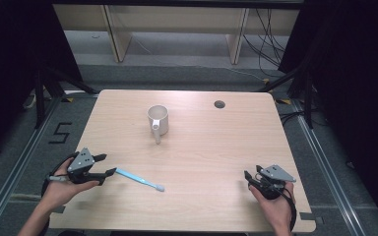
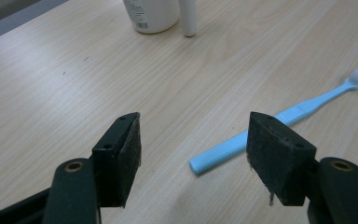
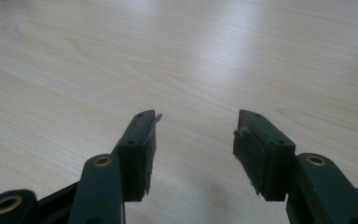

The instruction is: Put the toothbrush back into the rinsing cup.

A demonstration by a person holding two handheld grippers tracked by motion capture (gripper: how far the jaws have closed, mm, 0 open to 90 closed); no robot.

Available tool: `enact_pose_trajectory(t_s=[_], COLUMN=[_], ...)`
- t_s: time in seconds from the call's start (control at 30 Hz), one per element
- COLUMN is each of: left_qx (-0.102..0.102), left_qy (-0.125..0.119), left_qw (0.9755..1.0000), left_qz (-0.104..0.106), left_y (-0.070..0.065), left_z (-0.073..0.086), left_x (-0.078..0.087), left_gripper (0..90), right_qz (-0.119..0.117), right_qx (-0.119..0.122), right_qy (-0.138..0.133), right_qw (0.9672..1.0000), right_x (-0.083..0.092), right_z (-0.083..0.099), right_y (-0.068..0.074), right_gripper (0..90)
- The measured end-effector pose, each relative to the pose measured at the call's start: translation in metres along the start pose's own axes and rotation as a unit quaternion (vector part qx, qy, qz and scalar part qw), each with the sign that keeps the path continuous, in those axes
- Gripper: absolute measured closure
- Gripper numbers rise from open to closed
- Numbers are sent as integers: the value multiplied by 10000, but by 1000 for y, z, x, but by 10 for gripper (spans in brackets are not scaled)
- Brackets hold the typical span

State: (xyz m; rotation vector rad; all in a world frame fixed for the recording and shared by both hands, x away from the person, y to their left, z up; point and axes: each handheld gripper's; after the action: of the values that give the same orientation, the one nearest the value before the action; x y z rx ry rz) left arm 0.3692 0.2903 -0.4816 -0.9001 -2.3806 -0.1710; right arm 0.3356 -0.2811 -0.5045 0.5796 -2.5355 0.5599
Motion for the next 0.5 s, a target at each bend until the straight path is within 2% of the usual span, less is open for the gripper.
enact_pose_trajectory(t_s=[0.03,0.07,0.1,0.13,0.17,0.2,0.23,0.27,0.33,0.37,0.4,0.43,0.47,0.5], left_qx=[-101,-195,-217,-217,-326,-500,-500,-634,-693,-781,-925,-925,-1045,-1226], left_qy=[36,130,128,128,146,290,290,429,482,599,786,786,963,1187], left_qw=[9999,9997,9996,9996,9989,9977,9977,9963,9956,9942,9914,9914,9885,9837], left_qz=[20,76,147,147,291,344,344,380,412,435,486,486,515,560], left_y=[0,0,-2,-2,-4,-2,-2,-2,-2,-1,0,0,0,0], left_z=[-2,-6,-8,-8,-12,-15,-15,-19,-20,-22,-25,-25,-27,-31], left_x=[0,0,-1,-1,-2,-1,-1,-1,-2,-2,-2,-2,-1,-1], left_gripper=[351,354,357,359,364,366,367,369,372,379,390,395,399,402], right_qz=[-75,-47,-68,-68,-93,-88,-88,-90,-71,-25,-88,-88,-119,-121], right_qx=[-100,-35,-144,-144,-233,-218,-218,-136,-130,-38,-248,-248,-95,-230], right_qy=[30,49,71,71,100,100,100,50,77,49,106,106,92,149], right_qw=[9999,10000,9998,9998,9996,9997,9997,9999,9999,10000,9996,9996,9998,9996], right_x=[1,2,2,2,3,3,3,3,4,5,6,6,4,5], right_z=[0,0,0,0,1,1,1,1,1,1,-1,-1,-1,-2], right_y=[1,0,1,1,2,2,2,1,1,-1,3,3,2,4], right_gripper=[485,484,484,484,484,483,483,484,483,482,481,481,480,479])
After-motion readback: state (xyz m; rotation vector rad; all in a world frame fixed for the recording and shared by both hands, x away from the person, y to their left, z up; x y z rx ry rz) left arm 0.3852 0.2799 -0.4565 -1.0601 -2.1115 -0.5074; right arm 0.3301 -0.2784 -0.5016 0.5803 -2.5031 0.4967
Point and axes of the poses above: each handheld gripper's, and its own axes: x roughly backward along the jaws, z roughly out of its underside, y roughly to its left, and after that the axes turned 15 degrees about x, right-handed
